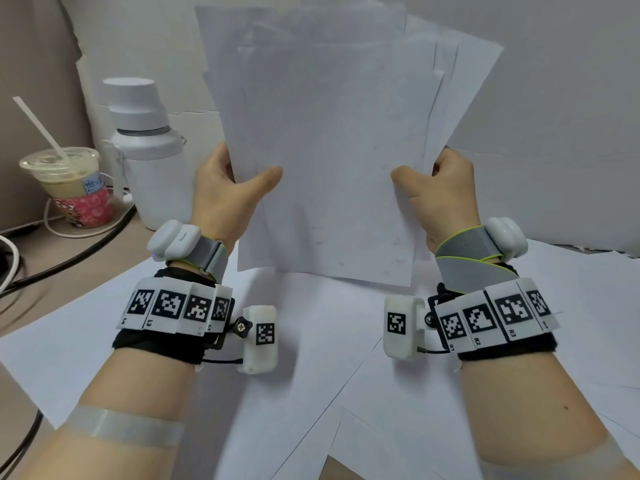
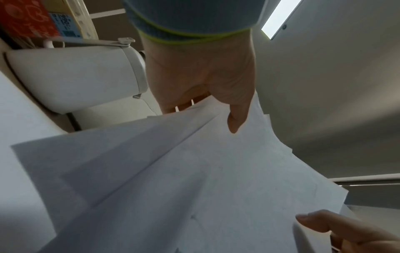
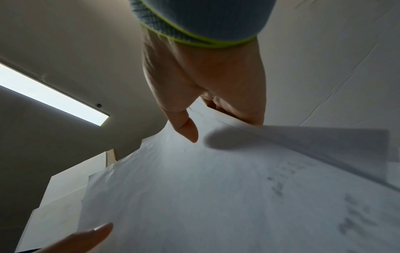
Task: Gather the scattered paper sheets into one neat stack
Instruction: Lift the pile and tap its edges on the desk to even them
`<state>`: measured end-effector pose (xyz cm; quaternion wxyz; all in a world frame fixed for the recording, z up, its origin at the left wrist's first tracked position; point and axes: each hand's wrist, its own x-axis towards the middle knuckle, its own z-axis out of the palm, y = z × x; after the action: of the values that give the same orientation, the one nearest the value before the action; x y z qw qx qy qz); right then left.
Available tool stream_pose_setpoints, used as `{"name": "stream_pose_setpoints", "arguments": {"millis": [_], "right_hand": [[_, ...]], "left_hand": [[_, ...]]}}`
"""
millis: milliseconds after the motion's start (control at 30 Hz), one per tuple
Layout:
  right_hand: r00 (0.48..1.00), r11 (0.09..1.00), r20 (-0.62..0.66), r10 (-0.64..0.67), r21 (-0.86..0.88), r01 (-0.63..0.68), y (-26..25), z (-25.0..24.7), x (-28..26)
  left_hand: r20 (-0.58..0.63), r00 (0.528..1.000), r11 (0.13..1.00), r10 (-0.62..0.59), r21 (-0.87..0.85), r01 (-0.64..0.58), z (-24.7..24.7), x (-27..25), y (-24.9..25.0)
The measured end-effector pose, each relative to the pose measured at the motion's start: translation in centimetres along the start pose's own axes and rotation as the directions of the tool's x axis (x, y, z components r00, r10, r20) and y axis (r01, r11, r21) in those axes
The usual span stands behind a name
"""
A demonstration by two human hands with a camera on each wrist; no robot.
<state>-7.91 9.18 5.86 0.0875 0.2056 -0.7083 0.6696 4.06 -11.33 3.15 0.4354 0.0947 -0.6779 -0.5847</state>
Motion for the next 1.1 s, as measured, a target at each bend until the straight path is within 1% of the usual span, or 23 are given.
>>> {"name": "stream_pose_setpoints", "arguments": {"millis": [133, 300, 367, 433, 500, 633, 700, 767, 867, 933, 1033, 1100], "right_hand": [[1.0, 0.999, 0.007, 0.005, 0.033, -0.005, -0.2, 0.2, 0.0], [0.999, 0.999, 0.032, -0.017, 0.028, 0.016, -0.5, 0.3, -0.3], [0.999, 0.998, 0.011, -0.038, 0.048, 0.037, -0.9, 0.2, -0.4], [0.997, 0.994, -0.016, -0.077, 0.071, 0.078, -1.3, 0.2, -0.3], [0.996, 0.994, -0.017, -0.091, 0.063, 0.091, -1.4, 0.3, -0.3], [1.0, 1.0, 0.025, -0.011, -0.022, 0.011, -0.6, 0.4, -0.4], [1.0, 0.999, 0.02, 0.011, -0.046, -0.01, -0.6, 0.3, -0.3], [1.0, 1.0, 0.003, -0.009, -0.019, 0.009, -0.9, 0.2, -0.4], [0.998, 0.998, 0.02, -0.06, 0.005, 0.06, -1.5, 0.2, -0.6], [0.996, 0.997, 0.024, -0.08, 0.019, 0.08, -1.7, 0.4, -0.7], [0.996, 0.995, -0.004, -0.09, 0.04, 0.09, -1.9, 0.4, -0.7], [0.996, 0.995, -0.017, -0.085, 0.049, 0.086, -1.8, 0.3, -0.5]], "left_hand": [[-0.025, 0.998, 0.999, 0.05, -0.017, -0.05, -0.1, 0.2, 0.2], [0.005, 1.0, 0.999, 0.017, 0.035, -0.018, 0.6, -0.3, -0.1], [0.005, 0.999, 0.997, 0.044, 0.064, -0.044, 0.9, -0.2, 0.3], [-0.002, 0.997, 0.996, 0.075, 0.058, -0.074, 0.9, 0.1, 0.7], [-0.017, 0.996, 0.995, 0.084, 0.052, -0.083, 1.0, 0.2, 0.5], [-0.044, 0.998, 0.996, 0.034, 0.083, -0.03, 1.2, -0.3, -0.4], [-0.051, 0.998, 0.999, 0.035, 0.041, -0.033, 1.1, -0.2, -0.2], [-0.022, 0.998, 0.998, 0.065, 0.006, -0.065, 1.0, 0.0, 0.3], [0.026, 0.989, 0.986, 0.142, 0.082, -0.144, 1.2, 0.0, 0.8], [0.018, 0.982, 0.972, 0.188, 0.138, -0.189, 1.4, -0.2, 1.2], [-0.028, 0.972, 0.965, 0.234, 0.132, -0.229, 1.6, -0.3, 1.9], [-0.025, 0.975, 0.97, 0.219, 0.111, -0.215, 1.5, -0.2, 2.2]]}}
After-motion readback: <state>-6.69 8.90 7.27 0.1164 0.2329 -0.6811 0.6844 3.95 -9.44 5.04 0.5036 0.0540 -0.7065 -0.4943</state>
